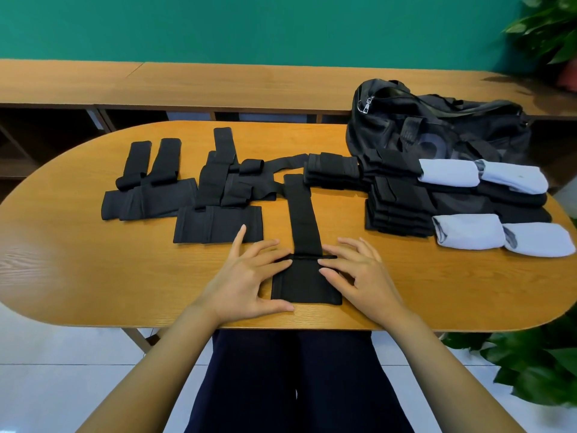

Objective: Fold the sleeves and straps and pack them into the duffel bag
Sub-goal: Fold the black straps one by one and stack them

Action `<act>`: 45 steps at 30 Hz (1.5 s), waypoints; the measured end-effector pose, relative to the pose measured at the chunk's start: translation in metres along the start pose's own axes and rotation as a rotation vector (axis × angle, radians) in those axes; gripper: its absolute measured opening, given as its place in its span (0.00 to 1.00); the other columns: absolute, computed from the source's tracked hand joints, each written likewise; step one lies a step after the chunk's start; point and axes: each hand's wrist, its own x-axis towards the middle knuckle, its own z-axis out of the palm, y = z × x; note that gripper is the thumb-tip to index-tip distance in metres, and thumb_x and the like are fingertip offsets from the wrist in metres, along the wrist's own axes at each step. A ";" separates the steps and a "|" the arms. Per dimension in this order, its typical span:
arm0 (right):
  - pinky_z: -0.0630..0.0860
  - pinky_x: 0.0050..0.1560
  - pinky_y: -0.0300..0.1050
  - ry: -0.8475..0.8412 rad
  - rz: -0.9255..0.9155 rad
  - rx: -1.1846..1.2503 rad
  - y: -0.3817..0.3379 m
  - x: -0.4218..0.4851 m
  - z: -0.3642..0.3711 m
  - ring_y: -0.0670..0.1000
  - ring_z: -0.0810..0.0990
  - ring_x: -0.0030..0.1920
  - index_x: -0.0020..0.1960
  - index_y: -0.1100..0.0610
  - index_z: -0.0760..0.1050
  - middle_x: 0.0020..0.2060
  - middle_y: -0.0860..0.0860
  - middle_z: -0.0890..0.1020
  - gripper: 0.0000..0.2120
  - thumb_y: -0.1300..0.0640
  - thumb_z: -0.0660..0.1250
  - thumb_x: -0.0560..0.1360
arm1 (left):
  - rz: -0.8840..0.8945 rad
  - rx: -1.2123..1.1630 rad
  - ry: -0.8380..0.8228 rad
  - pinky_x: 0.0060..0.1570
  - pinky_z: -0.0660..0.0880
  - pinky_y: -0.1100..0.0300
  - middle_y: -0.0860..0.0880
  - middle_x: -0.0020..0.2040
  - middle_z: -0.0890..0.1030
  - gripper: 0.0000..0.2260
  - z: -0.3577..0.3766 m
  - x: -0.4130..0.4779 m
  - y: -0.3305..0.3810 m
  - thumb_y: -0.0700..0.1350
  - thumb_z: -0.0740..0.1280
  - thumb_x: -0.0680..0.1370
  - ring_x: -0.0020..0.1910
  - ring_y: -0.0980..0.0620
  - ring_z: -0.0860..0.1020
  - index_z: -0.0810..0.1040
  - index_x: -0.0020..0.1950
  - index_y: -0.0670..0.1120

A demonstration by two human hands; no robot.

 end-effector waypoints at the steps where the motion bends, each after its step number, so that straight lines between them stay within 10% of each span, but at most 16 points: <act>1: 0.53 0.75 0.48 -0.003 0.006 0.002 0.000 0.000 0.000 0.44 0.65 0.71 0.59 0.46 0.82 0.65 0.42 0.77 0.23 0.36 0.54 0.78 | -0.001 -0.003 -0.023 0.75 0.39 0.39 0.57 0.73 0.70 0.36 -0.001 0.000 0.000 0.74 0.60 0.73 0.76 0.59 0.58 0.73 0.71 0.51; 11: 0.46 0.76 0.48 -0.139 -0.082 0.017 -0.004 -0.002 -0.004 0.41 0.58 0.74 0.66 0.44 0.76 0.71 0.39 0.69 0.34 0.25 0.58 0.69 | -0.088 -0.054 0.102 0.76 0.41 0.42 0.54 0.65 0.78 0.27 -0.004 -0.001 0.006 0.65 0.51 0.81 0.72 0.62 0.65 0.81 0.63 0.50; 26: 0.59 0.72 0.54 0.109 0.008 0.134 -0.004 -0.007 -0.005 0.36 0.70 0.59 0.55 0.49 0.83 0.52 0.42 0.82 0.17 0.43 0.64 0.74 | -0.133 -0.147 0.217 0.75 0.48 0.39 0.58 0.58 0.82 0.24 0.001 -0.008 0.014 0.68 0.60 0.76 0.67 0.60 0.72 0.83 0.56 0.52; 33: 0.65 0.52 0.41 0.100 0.239 0.181 -0.017 -0.006 -0.013 0.49 0.69 0.56 0.56 0.47 0.81 0.46 0.44 0.77 0.27 0.31 0.56 0.69 | -0.439 -0.277 0.377 0.73 0.55 0.42 0.60 0.43 0.78 0.13 0.004 0.000 0.035 0.64 0.63 0.74 0.51 0.62 0.74 0.77 0.40 0.57; 38: 0.70 0.49 0.47 0.155 0.335 0.117 -0.017 0.013 -0.008 0.52 0.75 0.47 0.43 0.48 0.71 0.38 0.45 0.76 0.22 0.30 0.57 0.70 | -0.638 -0.286 0.374 0.66 0.60 0.52 0.59 0.34 0.77 0.11 0.004 0.021 0.037 0.63 0.65 0.73 0.45 0.61 0.73 0.79 0.43 0.56; 45: 0.66 0.60 0.49 0.126 0.397 -0.026 -0.010 0.045 -0.004 0.48 0.72 0.54 0.63 0.51 0.73 0.47 0.45 0.77 0.23 0.39 0.67 0.74 | -0.735 0.002 0.285 0.54 0.58 0.54 0.58 0.36 0.76 0.21 -0.006 0.047 0.028 0.64 0.64 0.76 0.49 0.53 0.73 0.80 0.61 0.52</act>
